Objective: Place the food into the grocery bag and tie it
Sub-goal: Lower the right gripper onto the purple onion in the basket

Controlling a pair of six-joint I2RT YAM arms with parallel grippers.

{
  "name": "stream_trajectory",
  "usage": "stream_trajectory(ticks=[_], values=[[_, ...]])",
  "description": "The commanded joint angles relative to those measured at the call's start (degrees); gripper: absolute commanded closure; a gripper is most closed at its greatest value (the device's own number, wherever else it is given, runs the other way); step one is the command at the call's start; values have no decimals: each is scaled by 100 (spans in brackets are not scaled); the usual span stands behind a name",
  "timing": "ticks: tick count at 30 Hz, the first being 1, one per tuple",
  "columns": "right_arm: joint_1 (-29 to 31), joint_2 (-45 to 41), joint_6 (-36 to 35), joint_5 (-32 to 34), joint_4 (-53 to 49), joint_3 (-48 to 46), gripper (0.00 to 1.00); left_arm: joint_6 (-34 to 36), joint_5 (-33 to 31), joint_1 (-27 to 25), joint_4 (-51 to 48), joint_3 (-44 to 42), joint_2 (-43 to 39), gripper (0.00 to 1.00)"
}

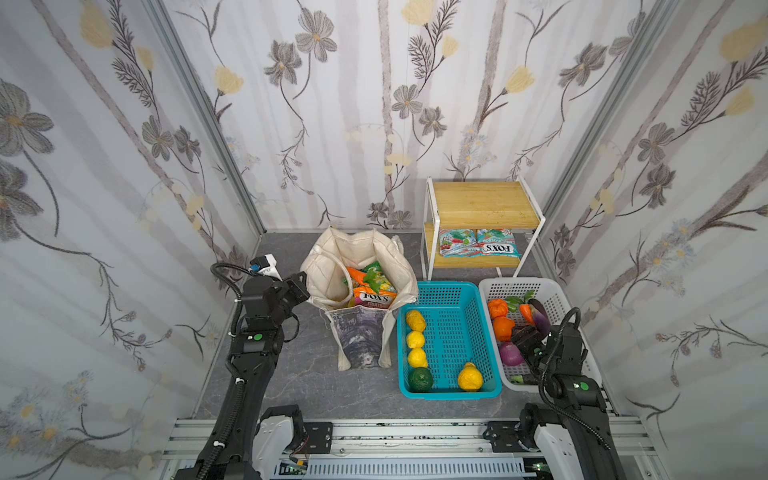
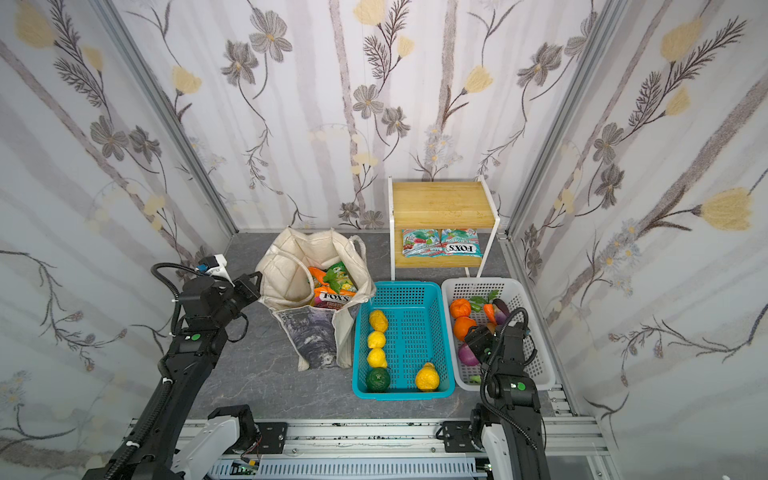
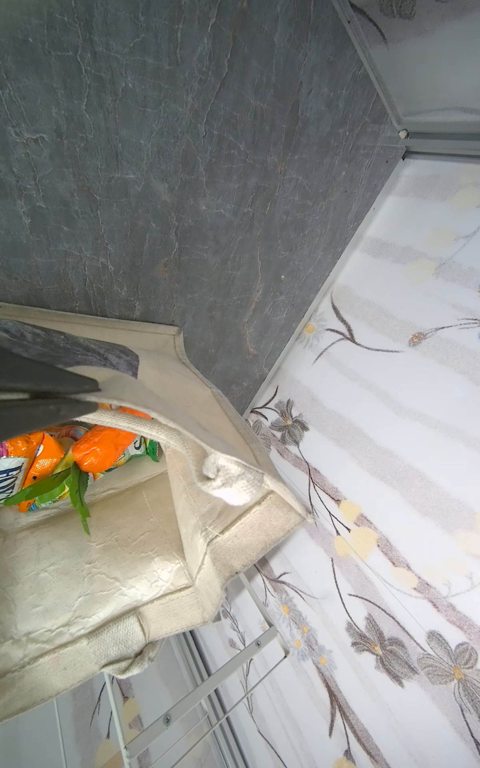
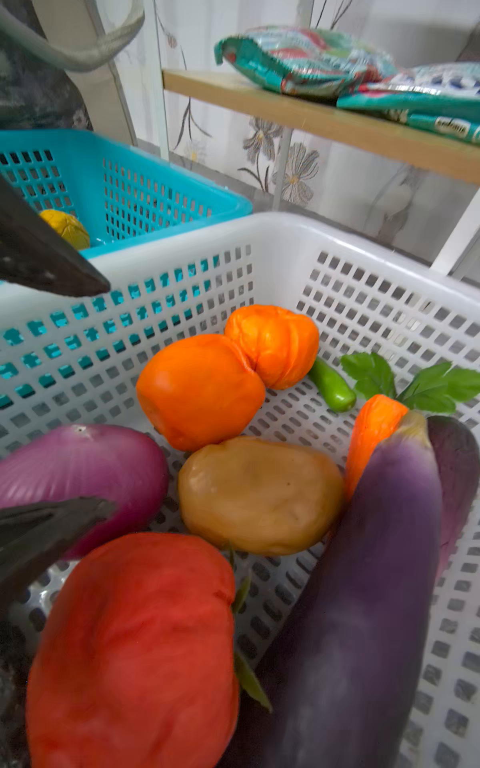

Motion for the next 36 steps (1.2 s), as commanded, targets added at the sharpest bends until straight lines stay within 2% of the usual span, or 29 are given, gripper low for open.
stream_trajectory(ticks=[1, 15, 27, 28, 32, 36], values=[[-4, 36, 18, 117, 28, -177, 24, -24, 54, 5, 154, 30, -17, 100], [-4, 615, 64, 3, 721, -551, 21, -26, 45, 9, 160, 22, -17, 100], [-12, 1257, 134, 108, 1356, -835, 14, -24, 44, 15, 166, 31, 9, 100], [-12, 1297, 143, 149, 1362, -843, 15, -20, 46, 18, 163, 26, 18, 100], [-8, 1314, 178, 195, 1410, -881, 30, -22, 46, 22, 167, 38, 18, 100], [-10, 1154, 180, 80, 1409, -894, 36, -35, 60, 26, 162, 39, 27, 100]])
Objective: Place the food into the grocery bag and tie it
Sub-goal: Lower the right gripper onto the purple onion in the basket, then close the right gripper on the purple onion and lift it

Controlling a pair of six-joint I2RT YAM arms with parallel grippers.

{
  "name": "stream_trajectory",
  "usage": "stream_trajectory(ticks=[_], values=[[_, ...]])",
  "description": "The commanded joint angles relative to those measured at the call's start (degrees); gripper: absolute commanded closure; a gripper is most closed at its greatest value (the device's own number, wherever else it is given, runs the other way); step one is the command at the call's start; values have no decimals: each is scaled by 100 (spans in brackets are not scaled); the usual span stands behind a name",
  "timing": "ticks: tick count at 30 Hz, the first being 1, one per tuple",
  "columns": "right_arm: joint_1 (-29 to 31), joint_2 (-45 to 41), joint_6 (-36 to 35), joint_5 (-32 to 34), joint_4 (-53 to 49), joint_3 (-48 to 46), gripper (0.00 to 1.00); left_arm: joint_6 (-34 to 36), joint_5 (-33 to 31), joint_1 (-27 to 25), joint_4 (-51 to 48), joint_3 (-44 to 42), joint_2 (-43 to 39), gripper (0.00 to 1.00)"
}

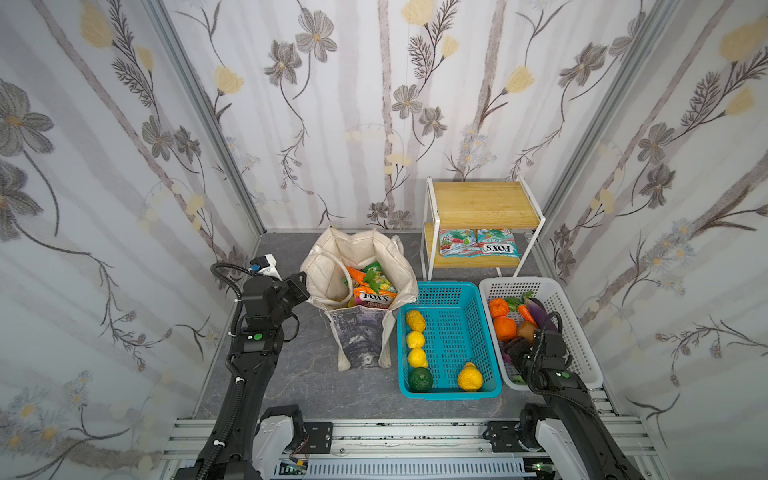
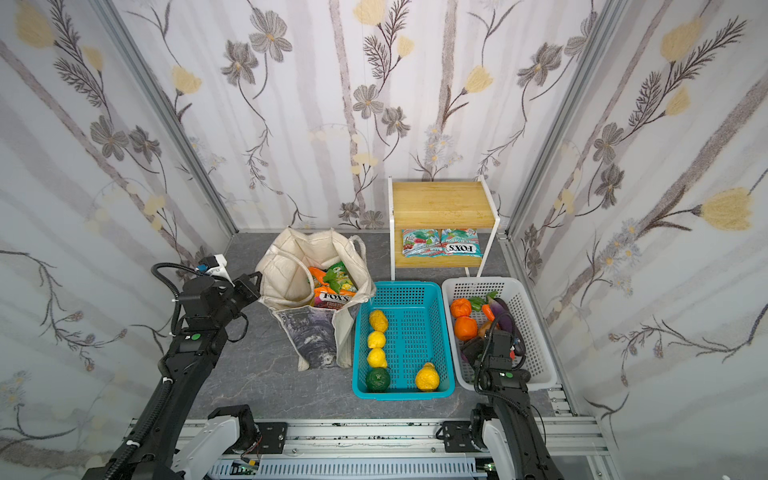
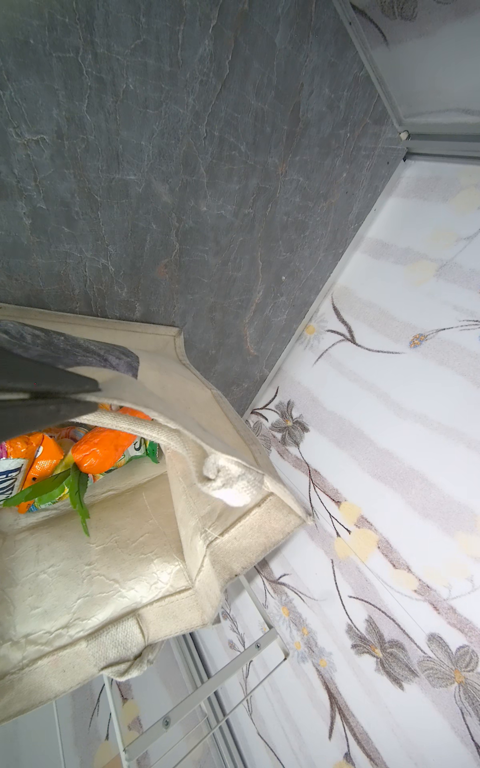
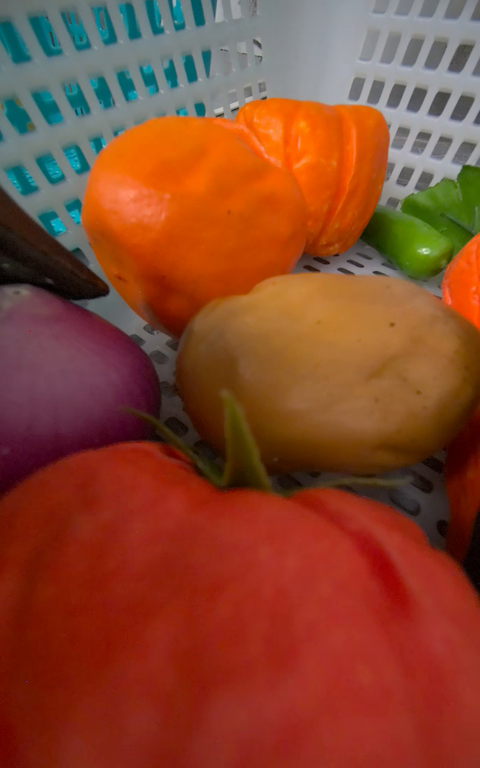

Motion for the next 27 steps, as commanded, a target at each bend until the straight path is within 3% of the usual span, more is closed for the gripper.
stream_trajectory(ticks=[1, 13, 20, 27], values=[[-8, -127, 70, -35, 171, -17, 38, -35, 63, 7, 159, 39, 11, 100], [-7, -906, 20, -490, -303, 535, 44, -34, 66, 7, 166, 26, -11, 100], [-8, -908, -707, -496, -594, 1221, 44, -52, 59, 33, 167, 30, 15, 100], [1, -1282, -930, -1330, 40, 1662, 49, -87, 59, 90, 175, 4, -17, 100]])
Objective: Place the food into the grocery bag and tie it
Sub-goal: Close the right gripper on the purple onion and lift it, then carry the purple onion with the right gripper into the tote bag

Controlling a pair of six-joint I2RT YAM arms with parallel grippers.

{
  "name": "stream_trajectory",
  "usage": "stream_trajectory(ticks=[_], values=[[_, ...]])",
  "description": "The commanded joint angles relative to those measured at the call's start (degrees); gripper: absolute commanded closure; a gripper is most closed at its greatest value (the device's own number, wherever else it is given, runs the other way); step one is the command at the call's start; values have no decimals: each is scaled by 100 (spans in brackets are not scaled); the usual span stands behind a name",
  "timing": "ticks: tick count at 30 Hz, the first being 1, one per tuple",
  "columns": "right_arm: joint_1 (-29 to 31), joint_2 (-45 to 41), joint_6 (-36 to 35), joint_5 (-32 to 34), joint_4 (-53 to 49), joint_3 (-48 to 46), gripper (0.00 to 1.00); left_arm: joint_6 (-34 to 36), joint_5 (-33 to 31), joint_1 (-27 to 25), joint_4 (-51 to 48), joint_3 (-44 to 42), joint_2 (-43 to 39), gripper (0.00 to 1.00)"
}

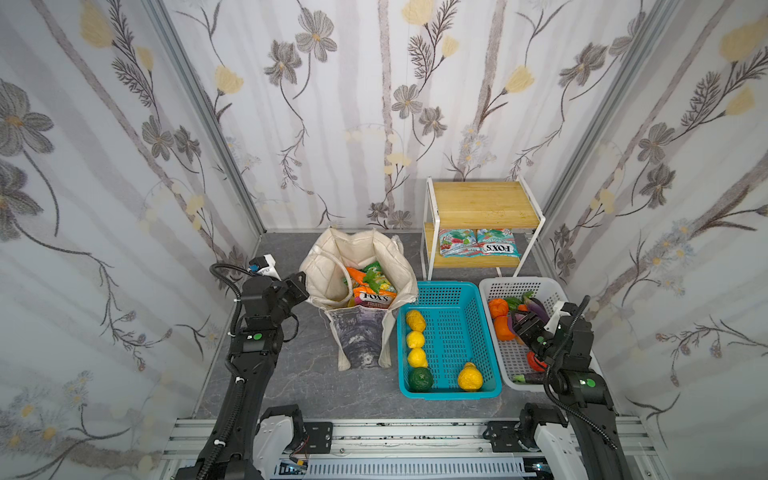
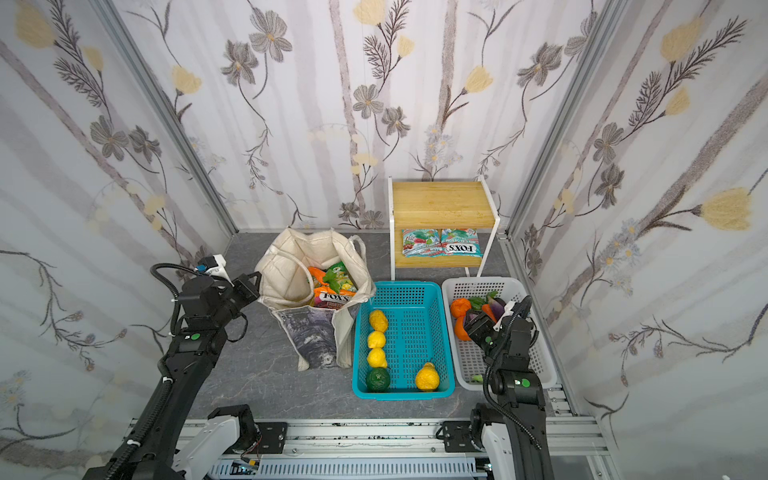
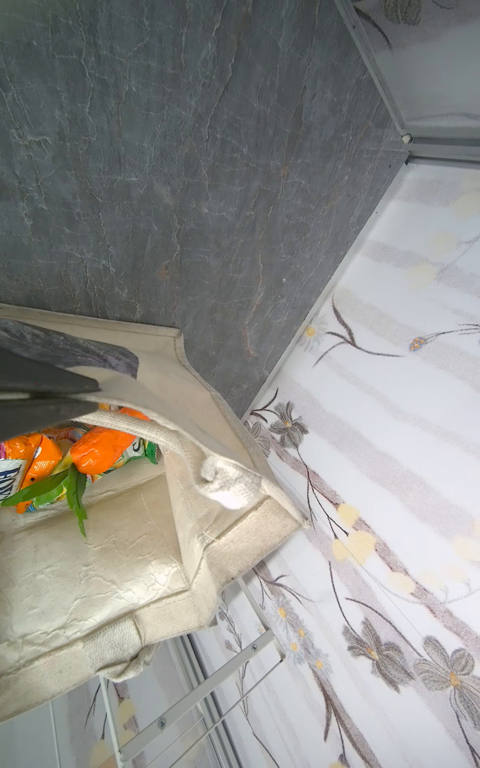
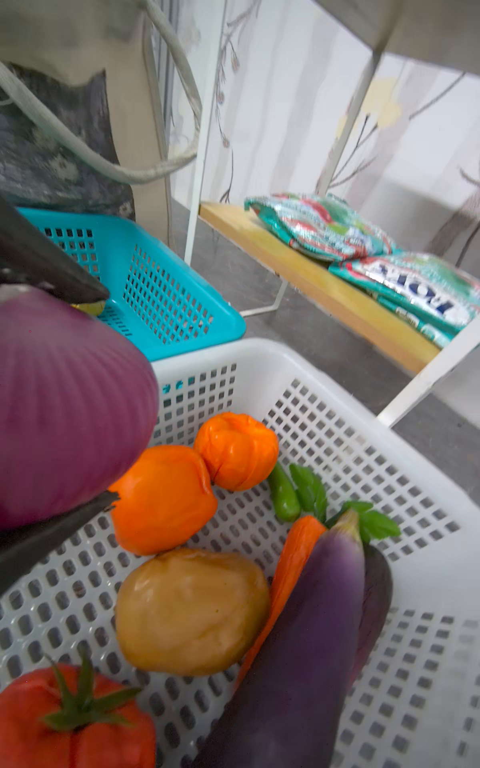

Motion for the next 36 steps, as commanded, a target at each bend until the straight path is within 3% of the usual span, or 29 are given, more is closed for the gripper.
stream_trajectory(ticks=[1, 13, 24, 36], values=[[9, -150, -47, -606, 658, 71, 49, -39, 32, 21, 175, 4, -28, 100], [470, 132, 729, -1116, 2316, 98, 54, -88, 70, 68, 202, -13, -7, 100], [2441, 1494, 858, -145, 3289, 879, 55, -111, 83, 75, 228, -41, -61, 100], [4351, 3656, -61, 921, 3197, 2993, 56, -129, 121, 81, 263, -57, -52, 100]])
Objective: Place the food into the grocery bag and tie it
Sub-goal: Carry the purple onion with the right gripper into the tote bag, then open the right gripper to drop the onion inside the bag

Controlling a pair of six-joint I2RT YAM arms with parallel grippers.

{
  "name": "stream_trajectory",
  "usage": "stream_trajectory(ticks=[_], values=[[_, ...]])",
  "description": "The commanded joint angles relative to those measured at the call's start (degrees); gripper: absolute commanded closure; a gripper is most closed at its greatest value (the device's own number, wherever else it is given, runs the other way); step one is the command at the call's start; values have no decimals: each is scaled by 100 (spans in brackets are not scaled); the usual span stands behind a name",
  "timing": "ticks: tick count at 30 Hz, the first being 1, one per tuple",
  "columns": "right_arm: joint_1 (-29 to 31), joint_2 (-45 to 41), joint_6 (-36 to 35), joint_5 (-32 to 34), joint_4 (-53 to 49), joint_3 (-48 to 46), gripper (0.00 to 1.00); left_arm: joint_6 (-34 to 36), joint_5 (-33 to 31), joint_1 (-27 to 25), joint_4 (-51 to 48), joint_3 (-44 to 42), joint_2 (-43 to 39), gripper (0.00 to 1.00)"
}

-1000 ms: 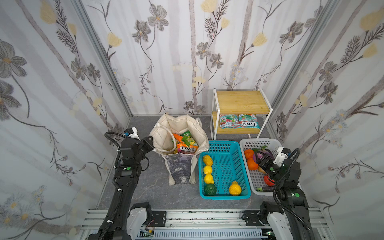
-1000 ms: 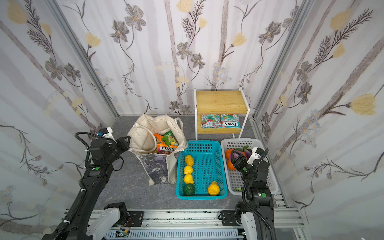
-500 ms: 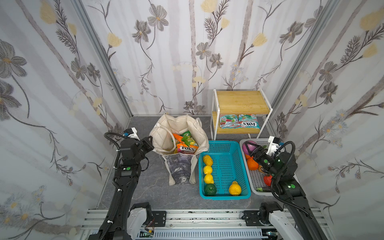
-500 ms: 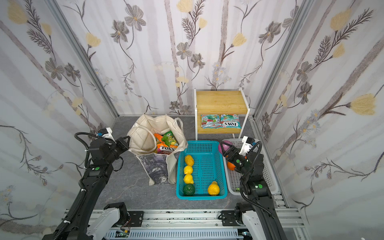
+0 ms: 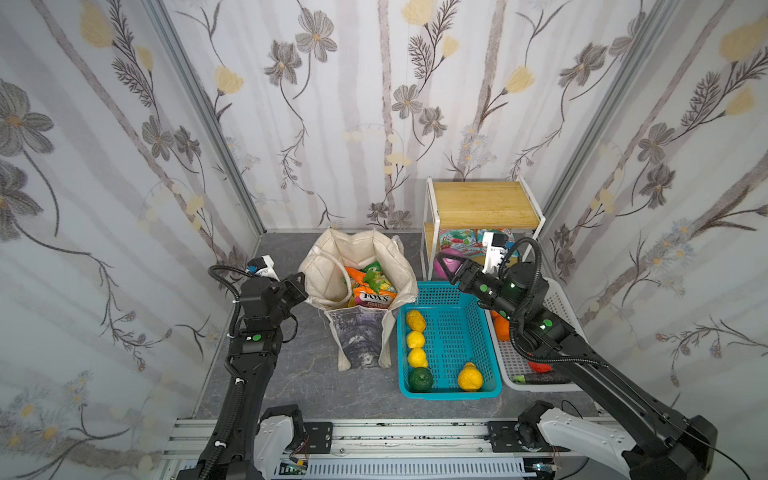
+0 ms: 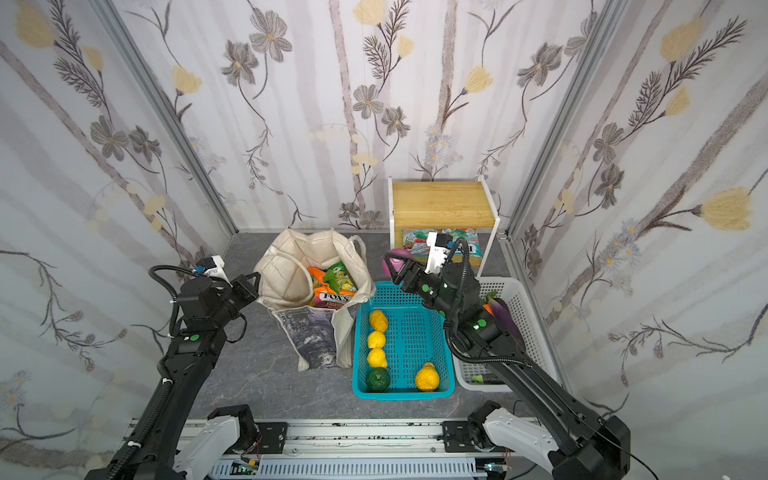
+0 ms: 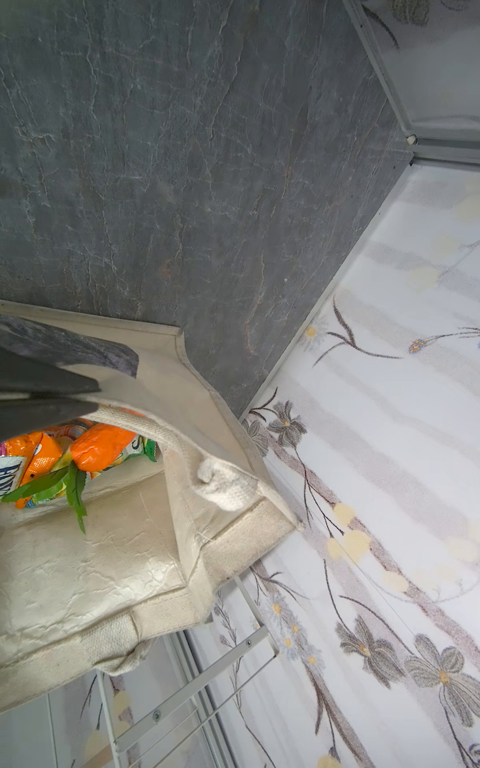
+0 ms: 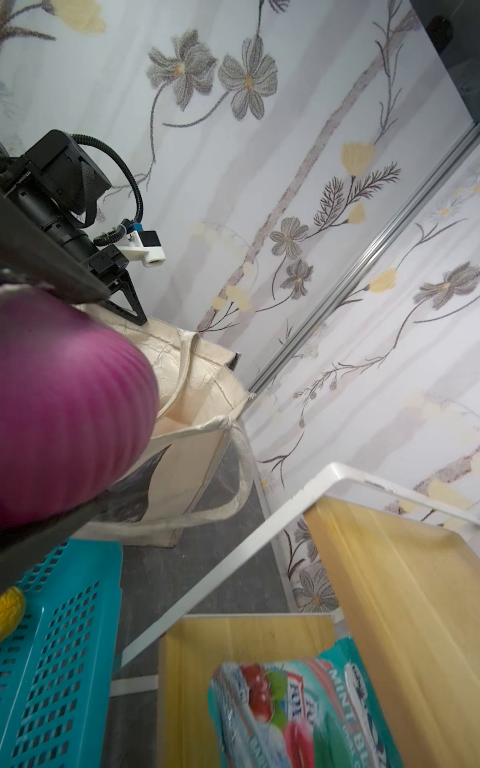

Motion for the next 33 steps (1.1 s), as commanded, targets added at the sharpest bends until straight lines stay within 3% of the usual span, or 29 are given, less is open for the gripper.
stream_trajectory(ticks=[1, 12, 18, 21, 29, 33], values=[[347, 520, -391, 379, 113, 473, 56, -27, 40, 6, 244, -20, -2, 100], [1719, 2752, -1484, 1667, -979, 2577, 55, -37, 58, 8, 261, -15, 33, 100], [2105, 4353, -1752, 2576, -2590, 4365, 55, -35, 69, 8, 275, -20, 40, 100], [2156, 5006, -1823, 2723, -3131, 5005, 58, -39, 75, 8, 270, -21, 42, 100], [2160, 5749, -1835, 2774, -3374, 5263, 56, -42, 89, 6, 270, -11, 51, 100], [2161, 6009, -1884, 2708, -3485, 5303, 48, -52, 93, 4, 271, -11, 51, 100]])
